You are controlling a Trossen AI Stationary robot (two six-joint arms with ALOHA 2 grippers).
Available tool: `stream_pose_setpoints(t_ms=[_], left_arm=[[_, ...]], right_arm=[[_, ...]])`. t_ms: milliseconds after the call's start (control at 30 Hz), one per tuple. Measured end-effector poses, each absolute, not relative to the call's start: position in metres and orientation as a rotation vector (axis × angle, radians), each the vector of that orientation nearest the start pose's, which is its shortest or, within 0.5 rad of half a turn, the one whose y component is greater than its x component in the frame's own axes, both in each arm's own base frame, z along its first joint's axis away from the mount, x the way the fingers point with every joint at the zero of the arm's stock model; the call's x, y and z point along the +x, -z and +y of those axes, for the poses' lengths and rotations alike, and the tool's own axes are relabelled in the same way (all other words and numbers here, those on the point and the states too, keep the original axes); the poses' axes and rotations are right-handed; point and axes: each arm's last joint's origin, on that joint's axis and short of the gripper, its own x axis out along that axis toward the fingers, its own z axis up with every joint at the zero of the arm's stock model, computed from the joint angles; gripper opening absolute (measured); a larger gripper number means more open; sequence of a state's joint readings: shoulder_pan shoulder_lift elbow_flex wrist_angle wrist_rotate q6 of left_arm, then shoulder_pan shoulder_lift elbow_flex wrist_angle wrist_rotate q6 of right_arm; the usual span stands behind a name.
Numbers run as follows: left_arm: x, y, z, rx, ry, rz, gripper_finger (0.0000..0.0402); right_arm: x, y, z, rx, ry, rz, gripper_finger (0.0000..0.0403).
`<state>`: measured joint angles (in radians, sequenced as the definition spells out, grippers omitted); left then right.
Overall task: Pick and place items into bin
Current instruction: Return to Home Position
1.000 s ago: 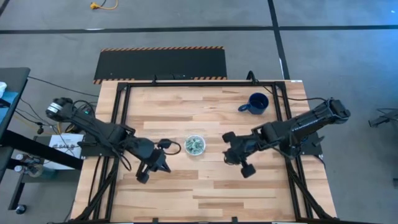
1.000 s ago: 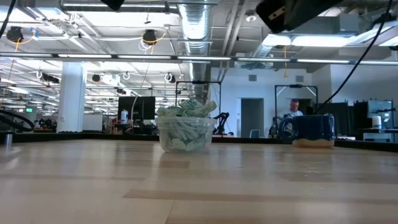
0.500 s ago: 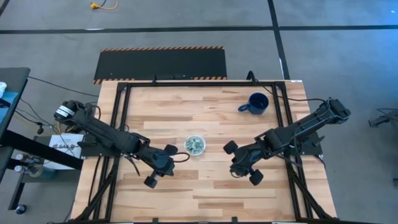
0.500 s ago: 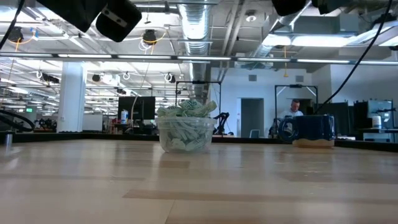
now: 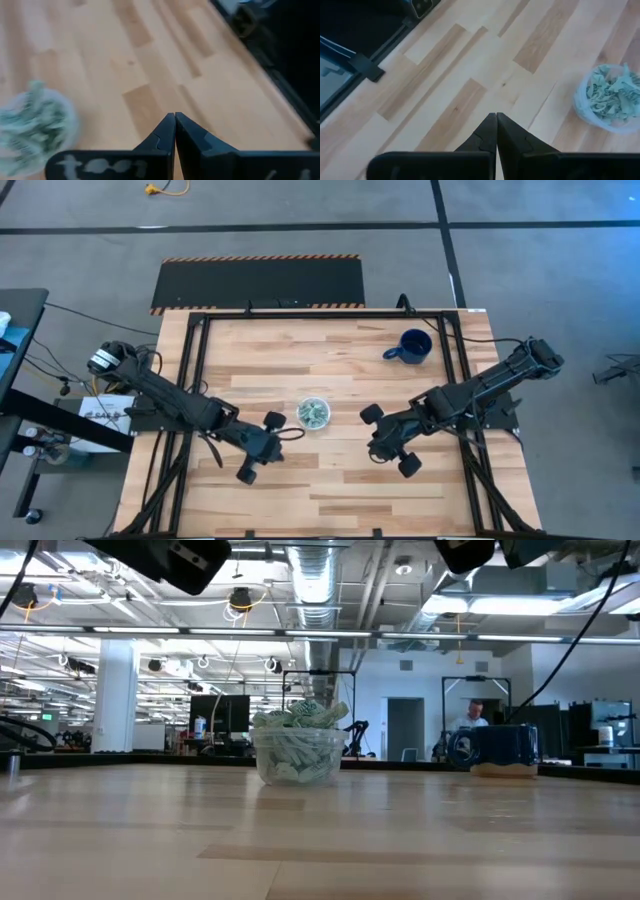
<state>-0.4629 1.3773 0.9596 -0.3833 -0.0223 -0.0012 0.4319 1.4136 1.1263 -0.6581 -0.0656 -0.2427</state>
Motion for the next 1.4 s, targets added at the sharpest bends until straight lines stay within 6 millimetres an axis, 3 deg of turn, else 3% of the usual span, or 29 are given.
stream_pose_setpoints(t_ms=[300, 567, 767, 967, 1100, 1233, 1400], left_arm=[[0.269, -0.258, -0.111, 0.3, 0.116, 0.638, 0.0], [0.288, -0.276, -0.074, 0.361, -0.262, 0.467, 0.0], [0.29, -0.3, -0.037, 0.405, -0.695, 0.344, 0.0], [0.264, -0.337, 0.008, 0.366, -0.895, 0.266, 0.0], [0.233, -0.362, 0.025, 0.307, -0.847, 0.177, 0.0], [0.197, -0.382, 0.029, 0.258, -0.699, 0.091, 0.0], [0.151, -0.397, 0.024, 0.197, -0.573, 0.019, 0.0]], right_arm=[[0.274, -0.278, 0.101, -0.446, -0.301, 0.831, 0.0], [0.298, -0.292, 0.056, -0.156, 0.194, 0.66, 0.0], [0.301, -0.295, 0.014, -0.025, 0.489, 0.607, 0.0], [0.283, -0.314, -0.019, 0.014, 0.631, 0.556, 0.0], [0.258, -0.334, -0.032, -0.018, 0.662, 0.542, 0.0], [0.224, -0.354, -0.031, -0.022, 0.643, 0.515, 0.0], [0.178, -0.375, -0.014, -0.034, 0.523, 0.371, 0.0]])
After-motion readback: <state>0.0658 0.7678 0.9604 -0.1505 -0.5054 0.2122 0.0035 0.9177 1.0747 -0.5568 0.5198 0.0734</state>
